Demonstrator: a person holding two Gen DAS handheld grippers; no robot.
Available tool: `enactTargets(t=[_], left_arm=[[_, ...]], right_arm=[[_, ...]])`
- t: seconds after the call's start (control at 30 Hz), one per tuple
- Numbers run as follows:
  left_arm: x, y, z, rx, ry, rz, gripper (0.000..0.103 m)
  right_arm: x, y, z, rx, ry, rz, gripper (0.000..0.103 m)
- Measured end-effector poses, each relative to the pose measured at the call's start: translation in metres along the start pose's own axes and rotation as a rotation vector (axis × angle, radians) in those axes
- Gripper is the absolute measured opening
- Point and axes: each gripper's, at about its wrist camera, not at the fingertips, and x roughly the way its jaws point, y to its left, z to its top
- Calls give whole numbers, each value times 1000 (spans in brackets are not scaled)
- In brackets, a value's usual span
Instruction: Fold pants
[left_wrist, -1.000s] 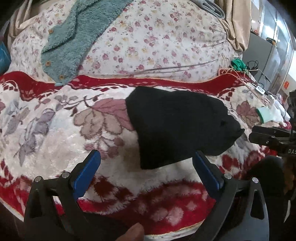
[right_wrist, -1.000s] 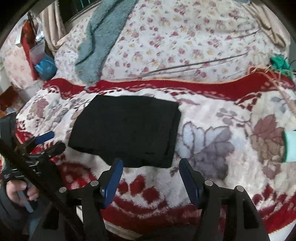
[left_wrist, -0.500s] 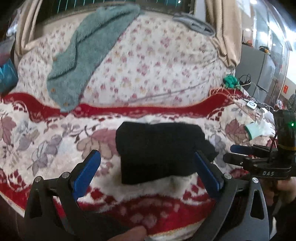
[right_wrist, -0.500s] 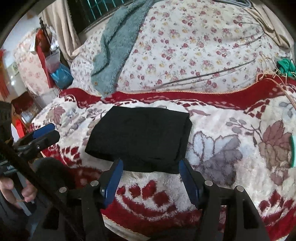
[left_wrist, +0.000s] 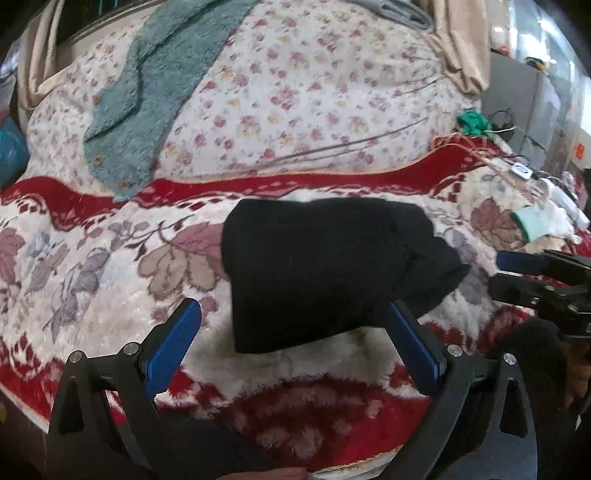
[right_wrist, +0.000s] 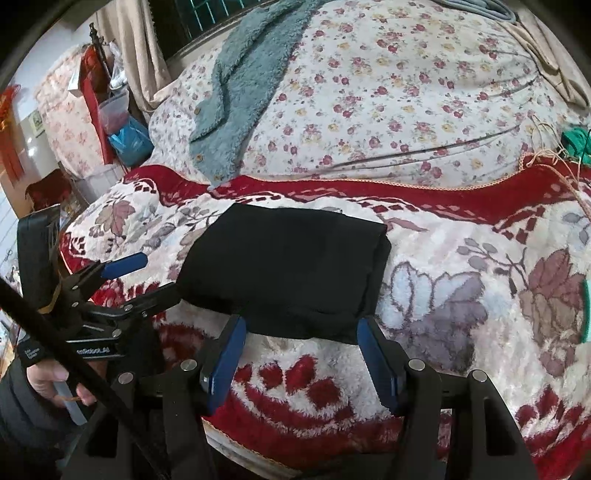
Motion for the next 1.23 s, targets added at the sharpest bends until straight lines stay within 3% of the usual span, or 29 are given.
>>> enactTargets(t=[0.73, 0.9, 1.0, 1.23], left_arm=[[2, 1, -1, -11, 16, -20, 100], [-1, 0, -1, -3, -9, -15, 100], [-4, 5, -1, -15, -37, 27, 99], [1, -4, 0, 19, -19, 13, 98]], right_arm=[[4, -2, 0, 6, 19, -3, 62], [4, -2, 0, 6, 19, -4, 62], [4, -2, 0, 7, 19, -4, 62], [4, -3, 0, 6, 19, -3, 62]])
